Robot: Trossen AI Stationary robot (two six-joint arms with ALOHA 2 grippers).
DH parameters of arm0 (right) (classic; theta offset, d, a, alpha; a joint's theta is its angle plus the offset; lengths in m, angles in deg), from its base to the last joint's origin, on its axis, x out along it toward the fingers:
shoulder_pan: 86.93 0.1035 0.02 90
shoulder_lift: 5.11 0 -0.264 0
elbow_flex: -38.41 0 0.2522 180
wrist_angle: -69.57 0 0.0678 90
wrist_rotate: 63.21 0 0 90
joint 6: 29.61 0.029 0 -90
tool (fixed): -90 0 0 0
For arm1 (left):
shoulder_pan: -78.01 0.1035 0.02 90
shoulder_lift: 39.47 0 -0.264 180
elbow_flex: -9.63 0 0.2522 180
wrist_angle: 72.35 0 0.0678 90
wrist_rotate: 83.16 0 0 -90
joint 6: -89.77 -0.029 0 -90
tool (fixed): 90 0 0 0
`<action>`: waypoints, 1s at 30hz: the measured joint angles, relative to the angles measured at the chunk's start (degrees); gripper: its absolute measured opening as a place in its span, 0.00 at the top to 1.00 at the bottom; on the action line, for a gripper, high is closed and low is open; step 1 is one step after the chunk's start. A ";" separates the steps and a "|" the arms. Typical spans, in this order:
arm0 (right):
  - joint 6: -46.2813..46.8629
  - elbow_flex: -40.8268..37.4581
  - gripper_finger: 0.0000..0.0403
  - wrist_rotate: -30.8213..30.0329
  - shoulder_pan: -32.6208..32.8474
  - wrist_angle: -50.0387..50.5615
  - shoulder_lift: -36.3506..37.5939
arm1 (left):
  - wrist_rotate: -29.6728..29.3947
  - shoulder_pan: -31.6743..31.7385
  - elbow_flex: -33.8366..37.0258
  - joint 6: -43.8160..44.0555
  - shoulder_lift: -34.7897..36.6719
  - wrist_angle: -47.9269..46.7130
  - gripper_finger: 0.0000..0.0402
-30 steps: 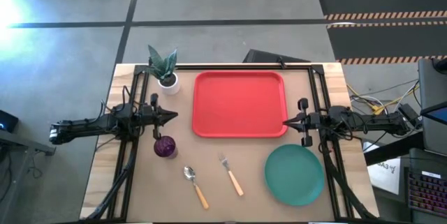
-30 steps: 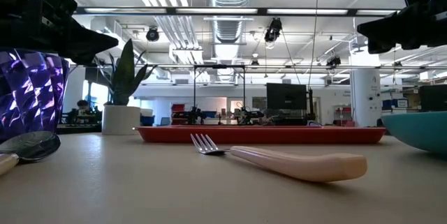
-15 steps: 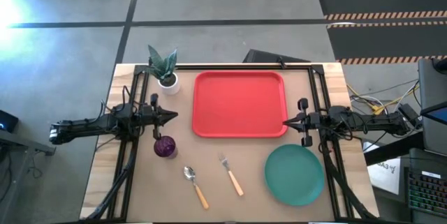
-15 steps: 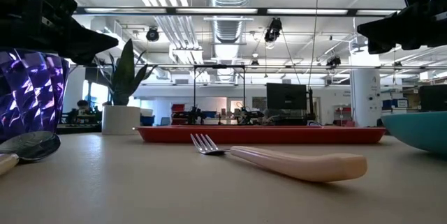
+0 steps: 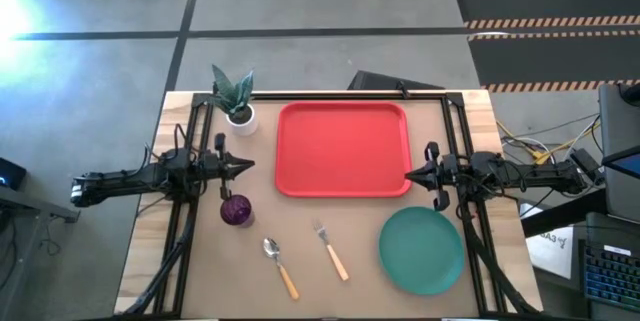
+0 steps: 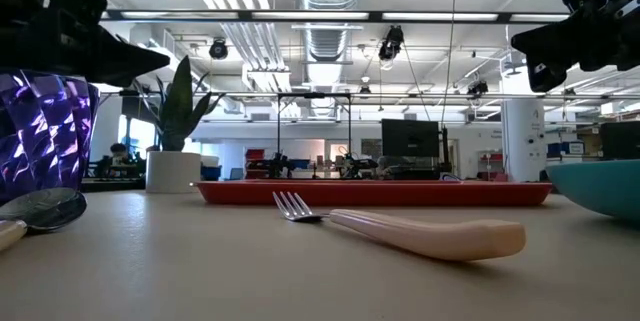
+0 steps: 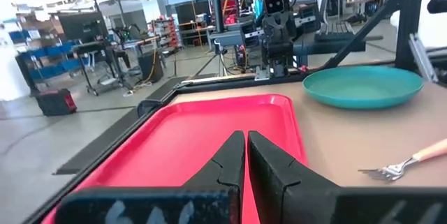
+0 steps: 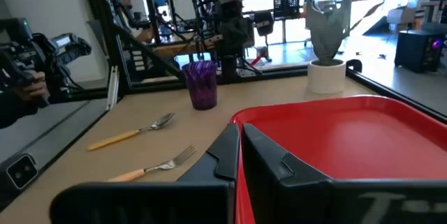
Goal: Pick and place plate/cup/fork/spoon on tray
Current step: Put the violet glass cup on the red tray
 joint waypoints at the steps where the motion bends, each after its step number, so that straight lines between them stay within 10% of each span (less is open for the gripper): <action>1: -0.04 0.00 0.98 0.00 0.00 0.00 0.00 | 0.00 0.00 0.00 0.87 0.00 0.17 1.00; 16: -0.08 0.02 0.98 0.02 -0.02 0.00 0.00 | 0.95 -0.04 -0.62 12.73 -0.56 3.17 1.00; 30: 7.45 0.02 0.98 -4.41 -0.02 -0.10 0.00 | -2.00 -0.16 -30.97 16.45 -21.35 -34.15 0.66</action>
